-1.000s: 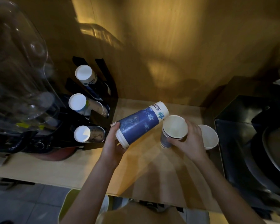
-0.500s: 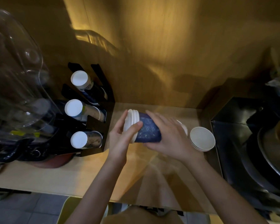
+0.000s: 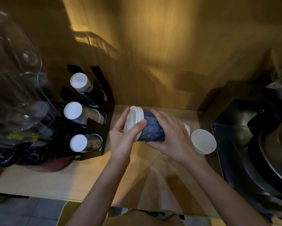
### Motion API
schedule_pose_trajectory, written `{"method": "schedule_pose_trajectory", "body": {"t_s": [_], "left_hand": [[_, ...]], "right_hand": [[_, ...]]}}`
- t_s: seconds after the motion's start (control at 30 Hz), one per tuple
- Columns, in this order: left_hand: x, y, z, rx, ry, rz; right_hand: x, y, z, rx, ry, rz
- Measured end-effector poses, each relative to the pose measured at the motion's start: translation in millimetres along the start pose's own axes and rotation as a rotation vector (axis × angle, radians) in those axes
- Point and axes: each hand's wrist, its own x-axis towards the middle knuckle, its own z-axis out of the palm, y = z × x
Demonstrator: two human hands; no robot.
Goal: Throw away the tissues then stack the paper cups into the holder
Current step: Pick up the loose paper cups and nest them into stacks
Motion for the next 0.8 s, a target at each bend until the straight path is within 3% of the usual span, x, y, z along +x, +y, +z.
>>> {"method": "schedule_pose_trajectory", "body": {"t_s": [0.17,0.27,0.43,0.63,0.8], "left_hand": [[4,1,-2,-0.131,0.063,-0.144],[10,4,-14,-0.299,0.071,-0.239],[16,2,-34,-0.504,0.093,-0.36],[12,-18,-40,-0.462,0.068,-0.467],[7,-30,-42,-0.401,0.062,-0.515]], "right_hand": [[2,7,3,-0.18,0.144,-0.102],[4,20,-6,-0.173,0.23,-0.069],[5,33,-31,0.292,0.367,0.216],[-8,40,-37,0.767,0.509,0.374],[-26,57,1,0.766,0.41,0.563]]}}
